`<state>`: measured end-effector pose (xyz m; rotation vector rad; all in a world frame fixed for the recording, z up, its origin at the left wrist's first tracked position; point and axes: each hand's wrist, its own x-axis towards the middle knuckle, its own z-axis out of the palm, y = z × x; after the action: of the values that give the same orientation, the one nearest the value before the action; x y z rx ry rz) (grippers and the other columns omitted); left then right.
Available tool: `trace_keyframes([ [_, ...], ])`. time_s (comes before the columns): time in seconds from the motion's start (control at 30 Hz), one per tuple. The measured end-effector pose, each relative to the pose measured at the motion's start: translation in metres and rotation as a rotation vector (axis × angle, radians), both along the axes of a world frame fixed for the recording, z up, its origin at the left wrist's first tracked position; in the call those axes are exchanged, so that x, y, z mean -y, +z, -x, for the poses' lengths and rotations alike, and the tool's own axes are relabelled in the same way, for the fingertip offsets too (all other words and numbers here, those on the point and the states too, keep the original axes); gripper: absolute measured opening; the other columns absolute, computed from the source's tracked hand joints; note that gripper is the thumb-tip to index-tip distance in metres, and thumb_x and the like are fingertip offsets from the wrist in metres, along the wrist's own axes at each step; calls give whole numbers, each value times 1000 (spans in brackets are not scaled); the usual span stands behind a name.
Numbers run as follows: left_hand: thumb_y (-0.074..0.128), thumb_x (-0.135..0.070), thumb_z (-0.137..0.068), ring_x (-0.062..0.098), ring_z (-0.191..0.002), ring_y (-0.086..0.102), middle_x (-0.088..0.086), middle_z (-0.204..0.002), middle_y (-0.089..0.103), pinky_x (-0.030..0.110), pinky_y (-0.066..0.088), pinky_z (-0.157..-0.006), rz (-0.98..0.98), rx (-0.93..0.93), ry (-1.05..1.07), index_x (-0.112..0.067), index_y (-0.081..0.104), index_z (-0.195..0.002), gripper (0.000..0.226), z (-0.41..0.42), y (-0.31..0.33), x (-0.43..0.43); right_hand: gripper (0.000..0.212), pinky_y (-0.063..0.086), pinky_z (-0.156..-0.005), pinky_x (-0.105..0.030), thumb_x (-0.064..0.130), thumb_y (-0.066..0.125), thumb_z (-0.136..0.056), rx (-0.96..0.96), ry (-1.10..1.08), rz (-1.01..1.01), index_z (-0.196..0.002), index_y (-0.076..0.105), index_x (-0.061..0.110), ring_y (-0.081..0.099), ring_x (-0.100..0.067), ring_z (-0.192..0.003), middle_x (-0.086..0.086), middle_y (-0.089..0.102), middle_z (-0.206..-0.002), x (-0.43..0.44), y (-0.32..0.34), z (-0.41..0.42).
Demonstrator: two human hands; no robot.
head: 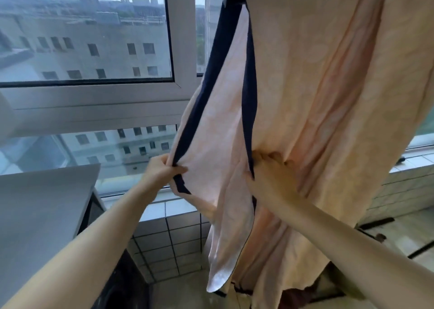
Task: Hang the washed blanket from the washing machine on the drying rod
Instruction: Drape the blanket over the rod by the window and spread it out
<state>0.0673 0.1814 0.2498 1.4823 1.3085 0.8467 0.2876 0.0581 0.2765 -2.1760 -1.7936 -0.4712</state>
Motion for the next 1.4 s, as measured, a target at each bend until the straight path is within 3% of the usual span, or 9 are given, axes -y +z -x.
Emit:
trace_keyframes([
  [0.13, 71, -3, -74, 28, -68, 65, 16, -75, 67, 39, 57, -62, -72, -90, 112, 0, 63, -83, 12, -21, -30, 10, 26, 37, -81, -40, 41, 37, -98, -159, 84, 69, -111, 55, 28, 57, -22, -97, 5, 63, -97, -1, -15, 30],
  [0.43, 55, -4, -74, 30, -58, 50, 8, -61, 54, 29, 32, -50, -82, -464, 292, -17, 49, -58, 22, 22, -89, 5, 34, 36, -79, -41, 10, 34, -94, -252, 23, 220, -121, 46, 26, 59, -26, -93, 3, 62, -94, -24, -43, 26],
  [0.6, 54, -8, -80, 30, -61, 54, 5, -64, 57, 27, 35, -50, -135, -679, 312, -18, 55, -65, 18, 52, -95, -4, 44, 32, -97, -52, 25, 36, -98, -351, -87, 201, -141, 30, 33, 57, -28, -99, 1, 65, -99, -29, -40, 17],
  [0.87, 48, -16, -92, 31, -70, 53, 8, -80, 56, 33, 39, -59, -326, -924, 322, -13, 55, -74, 20, 94, -93, -25, 56, 39, -78, -42, 44, 41, -95, -354, -230, 198, -144, 23, 23, 55, -36, -112, -9, 60, -123, -30, -37, 0],
  [0.97, 47, -23, -96, 29, -62, 64, 9, -75, 65, 35, 51, -60, -165, -776, 433, -13, 59, -80, 23, 109, -96, -29, 57, 41, -80, -44, 41, 40, -97, -355, -242, 201, -146, 20, 19, 54, -38, -111, -13, 59, -121, -26, -32, -7],
  [1.1, 50, -17, -99, 23, -45, 65, 19, -91, 66, 32, 58, -48, 207, -27, 583, 0, 58, -108, 21, 104, -85, -22, 49, 44, -83, -44, 42, 38, -97, -386, -240, 228, -139, 28, 20, 56, -38, -107, -12, 62, -115, -25, -32, -11],
  [1.2, 38, -24, -104, 37, -79, 69, 24, -112, 45, 44, 60, -71, 483, 533, 496, -14, 35, -141, 38, 91, -77, -11, 38, 49, -87, -48, 41, 38, -96, -429, -237, 295, -125, 46, 19, 58, -35, -101, -9, 63, -105, -28, -35, -4],
  [1.3, 41, -29, -103, 41, -103, 61, 14, -123, 51, 46, 50, -89, 409, 346, 425, -9, 41, -136, 39, 90, -88, -11, 33, 44, -93, -52, 37, 37, -97, -472, -265, 335, -117, 56, 19, 55, -34, -105, -9, 61, -109, -29, -36, 6],
  [1.4, 42, -19, -100, 36, -88, 56, 26, -106, 62, 40, 43, -77, 14, -258, 394, 0, 60, -97, 26, 101, -97, -4, 30, 44, -94, -50, 36, 39, -98, -516, -244, 342, -115, 57, 19, 55, -32, -104, -8, 62, -110, -30, -40, 11],
])
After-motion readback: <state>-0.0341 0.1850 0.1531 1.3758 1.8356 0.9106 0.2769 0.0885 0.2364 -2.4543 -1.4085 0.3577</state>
